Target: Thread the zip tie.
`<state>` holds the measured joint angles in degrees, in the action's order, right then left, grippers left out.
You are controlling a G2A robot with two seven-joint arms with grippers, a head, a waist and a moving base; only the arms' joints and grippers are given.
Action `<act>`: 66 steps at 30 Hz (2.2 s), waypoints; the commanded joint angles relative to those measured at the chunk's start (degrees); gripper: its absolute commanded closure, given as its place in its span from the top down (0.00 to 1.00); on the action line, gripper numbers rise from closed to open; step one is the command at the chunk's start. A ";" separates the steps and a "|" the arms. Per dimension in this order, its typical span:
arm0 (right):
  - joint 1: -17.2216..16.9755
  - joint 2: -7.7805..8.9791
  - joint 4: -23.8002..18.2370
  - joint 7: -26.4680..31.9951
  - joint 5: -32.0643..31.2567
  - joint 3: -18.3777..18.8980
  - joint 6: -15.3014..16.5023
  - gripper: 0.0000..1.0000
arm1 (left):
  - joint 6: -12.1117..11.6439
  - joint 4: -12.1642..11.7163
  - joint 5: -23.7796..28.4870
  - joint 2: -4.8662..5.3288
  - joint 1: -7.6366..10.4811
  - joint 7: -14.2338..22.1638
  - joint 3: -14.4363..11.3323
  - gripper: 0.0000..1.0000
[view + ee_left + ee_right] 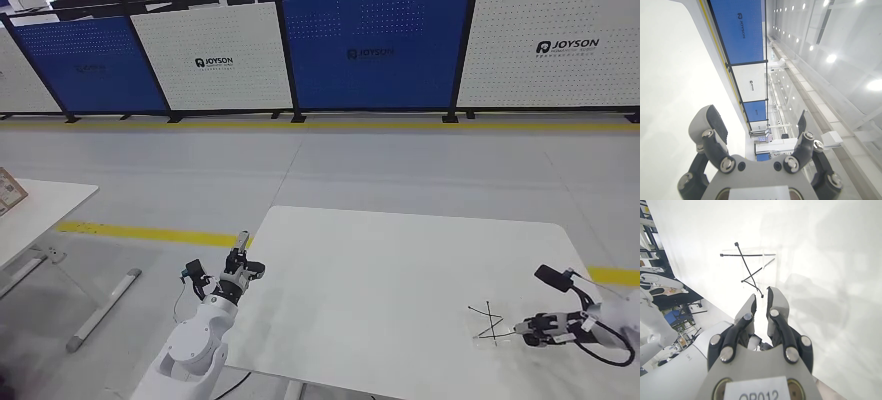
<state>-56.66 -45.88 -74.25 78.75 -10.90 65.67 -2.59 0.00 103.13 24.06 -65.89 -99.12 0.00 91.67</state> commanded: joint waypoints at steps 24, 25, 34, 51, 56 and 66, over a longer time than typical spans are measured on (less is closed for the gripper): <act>3.59 -0.98 3.79 0.48 0.63 -3.08 1.53 0.00 | 0.00 0.00 0.00 0.00 0.00 0.00 0.00 1.00; 3.56 -0.95 3.71 0.50 0.67 -3.02 1.55 0.00 | 0.00 0.00 0.00 0.00 0.00 0.00 0.00 1.00; 2.58 -0.34 2.75 0.32 1.96 -0.90 2.23 0.00 | 0.00 0.00 0.00 0.00 0.00 0.00 0.00 1.00; -6.49 2.35 -1.96 -0.42 11.98 10.64 6.49 0.00 | 0.00 0.00 0.00 0.00 0.00 0.00 0.00 1.00; -6.49 2.35 -1.96 -0.42 11.98 10.64 6.49 0.00 | 0.00 0.00 0.00 0.00 0.00 0.00 0.00 1.00; -7.27 2.26 -4.00 -3.78 12.00 10.81 7.48 0.00 | 0.00 0.00 0.00 0.00 0.00 0.00 0.00 1.00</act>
<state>-63.52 -43.60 -77.36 76.88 0.73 76.29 4.41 0.00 103.13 24.06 -65.89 -99.12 0.00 91.67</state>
